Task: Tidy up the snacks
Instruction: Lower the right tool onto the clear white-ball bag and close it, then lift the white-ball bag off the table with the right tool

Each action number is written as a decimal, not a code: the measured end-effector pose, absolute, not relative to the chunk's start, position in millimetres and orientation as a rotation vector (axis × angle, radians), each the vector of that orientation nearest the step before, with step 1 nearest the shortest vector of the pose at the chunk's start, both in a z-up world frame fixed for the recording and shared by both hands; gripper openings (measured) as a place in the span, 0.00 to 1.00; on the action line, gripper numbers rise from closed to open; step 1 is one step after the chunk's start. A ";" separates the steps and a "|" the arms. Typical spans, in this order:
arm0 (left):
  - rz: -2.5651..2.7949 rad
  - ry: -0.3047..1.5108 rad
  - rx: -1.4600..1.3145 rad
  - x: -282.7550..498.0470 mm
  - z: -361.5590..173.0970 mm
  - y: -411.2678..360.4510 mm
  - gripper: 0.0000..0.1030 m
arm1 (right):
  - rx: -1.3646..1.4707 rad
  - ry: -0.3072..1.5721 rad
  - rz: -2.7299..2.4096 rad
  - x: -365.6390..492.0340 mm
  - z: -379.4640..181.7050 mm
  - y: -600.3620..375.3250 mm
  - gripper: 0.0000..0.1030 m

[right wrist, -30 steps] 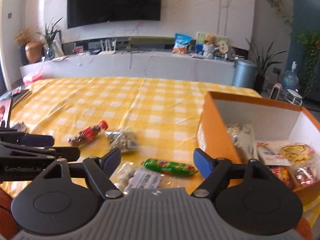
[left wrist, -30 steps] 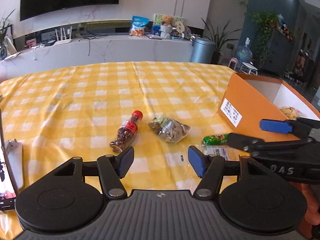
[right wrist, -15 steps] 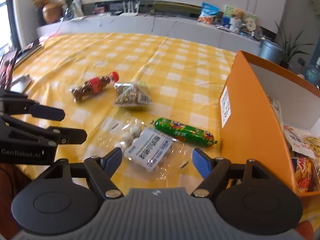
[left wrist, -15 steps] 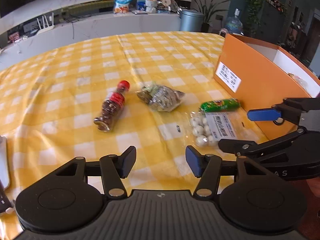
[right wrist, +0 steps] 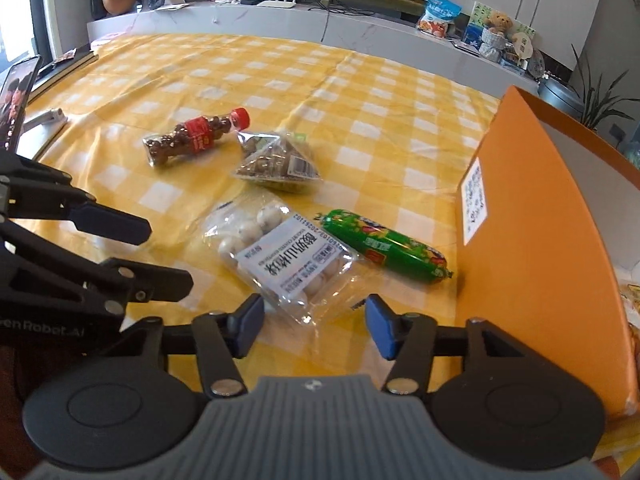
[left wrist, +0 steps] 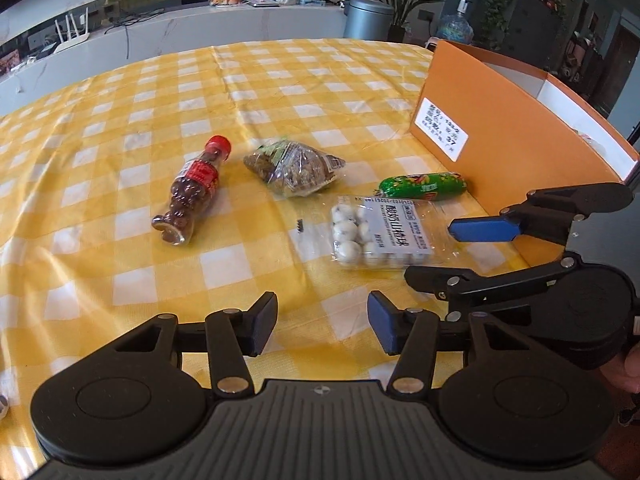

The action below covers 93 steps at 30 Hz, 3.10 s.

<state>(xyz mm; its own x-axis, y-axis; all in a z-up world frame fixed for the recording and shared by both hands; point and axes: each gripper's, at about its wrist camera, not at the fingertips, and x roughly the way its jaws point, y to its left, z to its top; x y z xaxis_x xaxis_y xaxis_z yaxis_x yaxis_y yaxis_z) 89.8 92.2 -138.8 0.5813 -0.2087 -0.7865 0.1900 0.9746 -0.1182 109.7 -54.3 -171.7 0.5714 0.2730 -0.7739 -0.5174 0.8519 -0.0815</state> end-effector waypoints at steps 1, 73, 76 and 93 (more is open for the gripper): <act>-0.224 0.922 -0.019 89.7 -138.9 92.9 0.60 | -0.319 0.844 0.481 109.0 -171.0 -51.9 0.40; -0.224 0.793 0.016 142.6 -104.2 88.1 0.69 | -0.266 0.768 0.532 176.7 -104.1 -60.3 0.55; -0.239 0.786 0.046 156.0 -110.1 81.9 0.69 | -0.225 0.781 0.505 187.0 -108.2 -61.6 0.55; -0.109 0.859 0.017 187.4 -141.4 66.4 0.78 | -0.132 0.829 0.439 206.4 -121.0 -58.5 0.56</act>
